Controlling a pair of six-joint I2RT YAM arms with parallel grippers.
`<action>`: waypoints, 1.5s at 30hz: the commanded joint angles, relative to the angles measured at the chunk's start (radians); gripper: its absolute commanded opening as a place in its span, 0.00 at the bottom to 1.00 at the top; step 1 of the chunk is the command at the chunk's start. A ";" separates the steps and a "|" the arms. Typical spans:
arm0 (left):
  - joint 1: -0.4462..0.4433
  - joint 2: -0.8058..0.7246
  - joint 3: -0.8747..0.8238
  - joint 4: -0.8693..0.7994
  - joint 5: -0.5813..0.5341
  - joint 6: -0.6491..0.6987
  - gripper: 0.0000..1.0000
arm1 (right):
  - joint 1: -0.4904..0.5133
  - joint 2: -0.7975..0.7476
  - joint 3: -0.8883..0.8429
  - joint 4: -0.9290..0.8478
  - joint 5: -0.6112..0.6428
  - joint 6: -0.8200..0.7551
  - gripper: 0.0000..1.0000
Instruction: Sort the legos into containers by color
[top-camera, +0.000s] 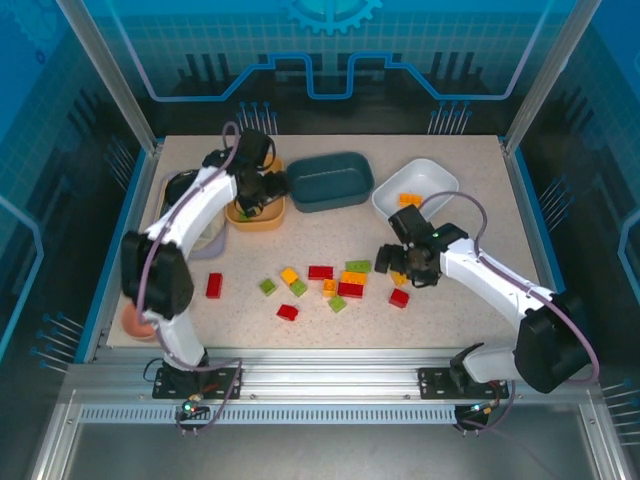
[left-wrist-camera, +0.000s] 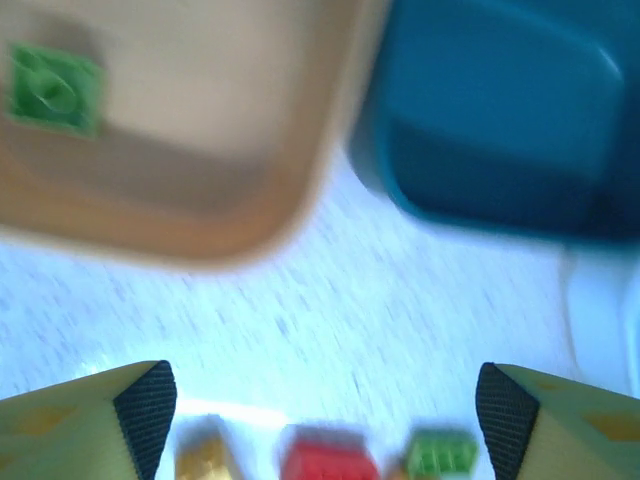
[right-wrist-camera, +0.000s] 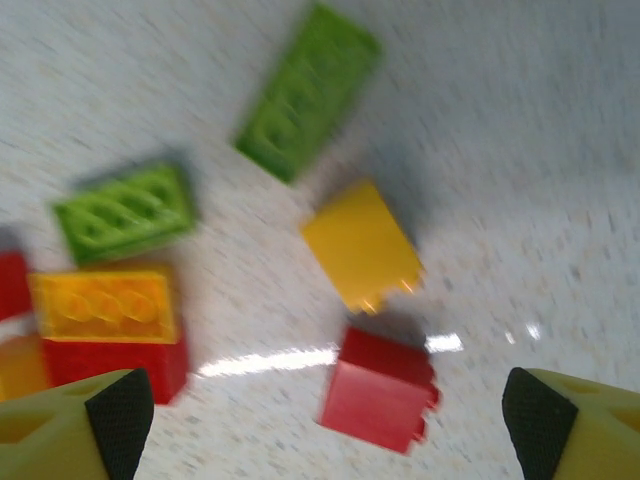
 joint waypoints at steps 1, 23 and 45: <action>-0.084 -0.165 -0.191 0.146 0.094 0.015 0.88 | -0.033 -0.005 -0.084 0.012 -0.092 0.127 0.93; -0.241 -0.482 -0.545 0.310 0.145 -0.118 0.85 | -0.051 0.098 -0.166 0.132 -0.079 0.172 0.44; 0.068 -0.224 -0.170 0.244 0.152 -0.076 0.83 | 0.005 0.995 1.307 -0.073 -0.015 -0.396 0.41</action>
